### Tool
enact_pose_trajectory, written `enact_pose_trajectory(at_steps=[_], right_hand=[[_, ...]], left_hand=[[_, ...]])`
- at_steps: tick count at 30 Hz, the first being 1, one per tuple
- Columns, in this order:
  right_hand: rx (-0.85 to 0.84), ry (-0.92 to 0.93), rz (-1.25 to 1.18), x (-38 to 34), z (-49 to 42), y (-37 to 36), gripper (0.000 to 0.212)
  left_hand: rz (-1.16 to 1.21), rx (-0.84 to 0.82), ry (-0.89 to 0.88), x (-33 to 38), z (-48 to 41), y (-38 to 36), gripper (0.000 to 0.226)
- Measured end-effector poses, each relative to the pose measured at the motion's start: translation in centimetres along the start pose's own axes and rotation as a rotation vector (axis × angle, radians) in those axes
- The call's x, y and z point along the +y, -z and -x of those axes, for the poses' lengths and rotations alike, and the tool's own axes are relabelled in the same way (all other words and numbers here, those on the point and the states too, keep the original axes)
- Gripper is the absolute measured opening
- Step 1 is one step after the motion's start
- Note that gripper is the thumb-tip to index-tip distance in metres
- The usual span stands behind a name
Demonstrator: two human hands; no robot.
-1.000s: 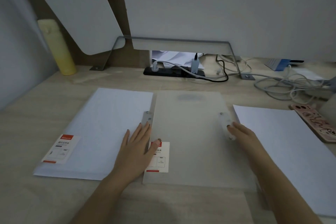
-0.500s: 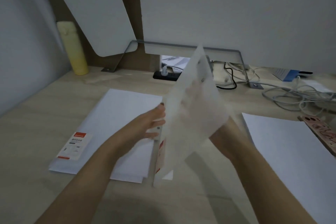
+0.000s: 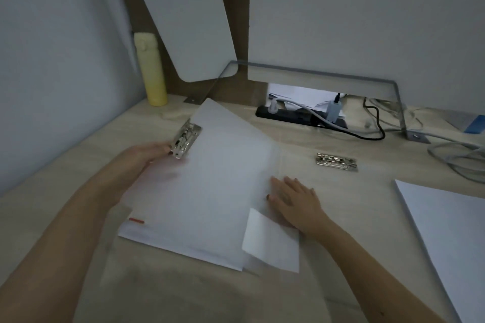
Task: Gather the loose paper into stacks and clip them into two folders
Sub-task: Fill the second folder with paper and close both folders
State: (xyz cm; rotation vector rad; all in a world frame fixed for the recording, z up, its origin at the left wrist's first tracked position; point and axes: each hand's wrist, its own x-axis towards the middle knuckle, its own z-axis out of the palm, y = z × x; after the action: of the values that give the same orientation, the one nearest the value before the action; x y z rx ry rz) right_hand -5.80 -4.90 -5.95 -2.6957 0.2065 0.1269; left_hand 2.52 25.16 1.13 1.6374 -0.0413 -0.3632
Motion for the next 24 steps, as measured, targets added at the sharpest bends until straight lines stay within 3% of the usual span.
enact_pose_trajectory(at_steps=[3,6,10,16,24], right_hand=[[0.063,-0.027,0.075,1.4,0.5,-0.7,0.059],[0.131,0.03,0.134,1.7,1.1,-1.4,0.091],[0.156,0.024,0.14,1.8,0.9,-1.7,0.088],[0.166,0.029,0.15,2.0,0.7,-1.8,0.086],[0.168,0.028,0.17,1.8,0.7,-1.9,0.086]], left_hand=[[-0.21,0.063,0.1,-2.2,-0.2,0.6,0.028],[-0.229,0.148,0.158,-3.5,-1.0,-0.2,0.027],[-0.207,0.247,0.127,-4.2,-1.7,-1.5,0.021],[-0.122,0.1,0.2,-5.1,-1.5,-0.2,0.027],[-0.08,0.156,0.192,-5.3,-1.4,-0.2,0.024]])
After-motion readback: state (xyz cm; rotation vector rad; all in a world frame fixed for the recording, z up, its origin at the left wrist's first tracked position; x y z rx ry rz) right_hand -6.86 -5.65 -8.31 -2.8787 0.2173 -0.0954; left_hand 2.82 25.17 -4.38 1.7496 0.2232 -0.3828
